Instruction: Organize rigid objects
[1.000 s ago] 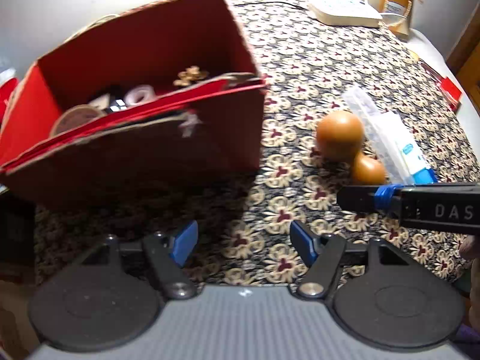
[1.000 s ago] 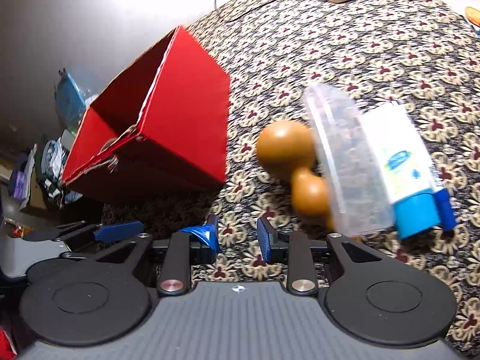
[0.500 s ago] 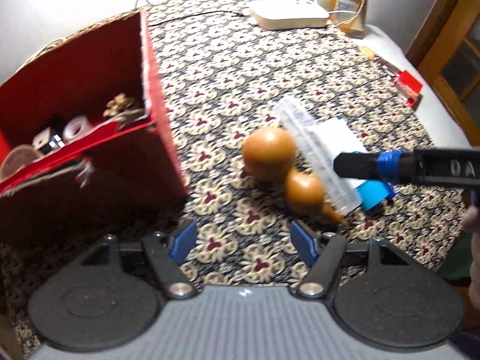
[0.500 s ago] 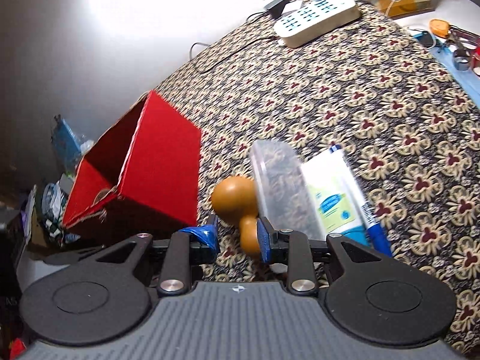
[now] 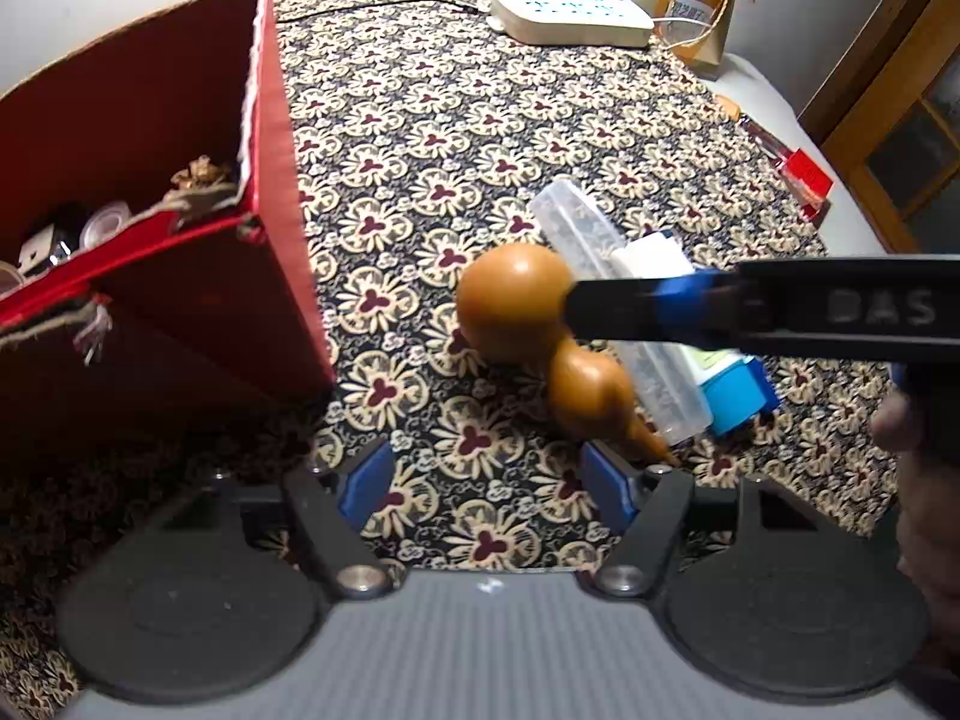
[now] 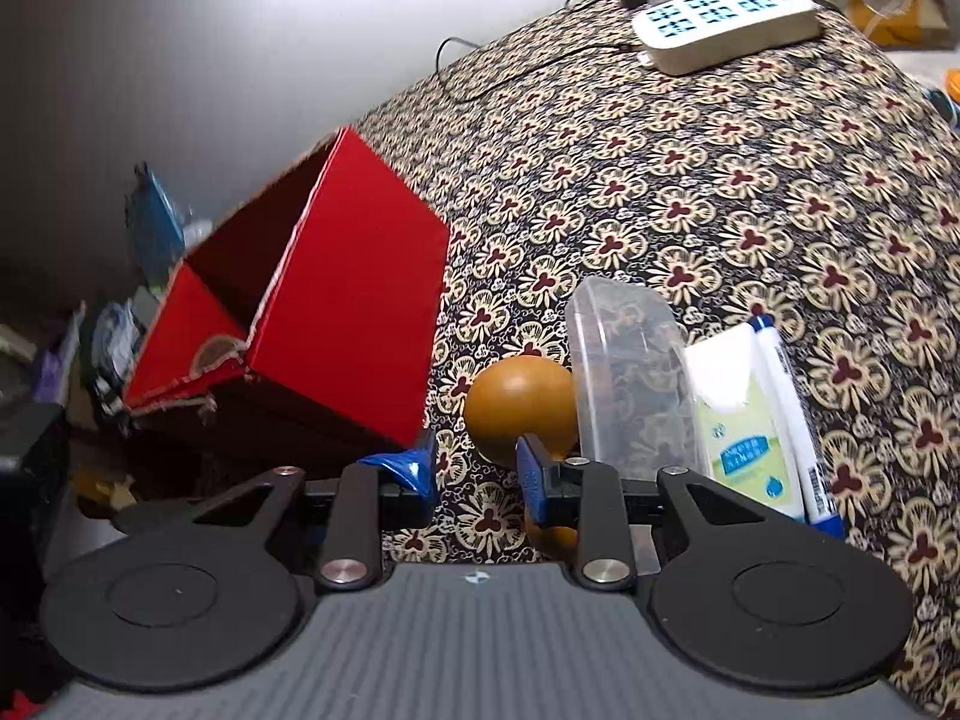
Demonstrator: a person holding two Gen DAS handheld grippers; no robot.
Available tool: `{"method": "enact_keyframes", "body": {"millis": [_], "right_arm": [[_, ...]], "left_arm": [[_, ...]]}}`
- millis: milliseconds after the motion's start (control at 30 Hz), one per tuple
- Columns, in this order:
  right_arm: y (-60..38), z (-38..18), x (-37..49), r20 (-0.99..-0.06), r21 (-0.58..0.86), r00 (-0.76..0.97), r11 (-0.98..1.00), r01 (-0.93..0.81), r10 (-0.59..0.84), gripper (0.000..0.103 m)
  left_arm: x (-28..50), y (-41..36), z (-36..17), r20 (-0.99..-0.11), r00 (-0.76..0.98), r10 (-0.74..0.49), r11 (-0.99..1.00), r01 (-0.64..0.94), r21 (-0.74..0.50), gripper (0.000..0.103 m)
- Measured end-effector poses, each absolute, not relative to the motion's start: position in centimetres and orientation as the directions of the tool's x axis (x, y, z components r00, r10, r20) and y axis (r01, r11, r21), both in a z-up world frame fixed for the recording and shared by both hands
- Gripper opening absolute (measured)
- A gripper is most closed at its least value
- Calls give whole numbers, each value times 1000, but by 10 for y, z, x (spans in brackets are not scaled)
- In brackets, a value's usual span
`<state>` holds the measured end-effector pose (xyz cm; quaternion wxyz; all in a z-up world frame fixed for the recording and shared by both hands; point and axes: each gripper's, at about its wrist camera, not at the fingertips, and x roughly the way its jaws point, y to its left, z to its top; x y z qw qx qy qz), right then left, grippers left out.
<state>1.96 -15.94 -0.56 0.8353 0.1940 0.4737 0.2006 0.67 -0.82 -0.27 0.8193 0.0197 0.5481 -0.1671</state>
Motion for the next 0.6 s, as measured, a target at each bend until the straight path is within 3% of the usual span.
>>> {"method": "enact_keyframes", "body": {"millis": [333, 600], "right_arm": [[-140, -27, 39, -810, 365, 408, 906, -212, 422, 14], [-144, -51, 51, -799, 477, 348, 869, -132, 491, 11]], "left_arm": [[6, 4, -9, -899, 350, -261, 945, 281, -165, 70], [10, 1, -13, -891, 350, -289, 935, 304, -184, 70]]}}
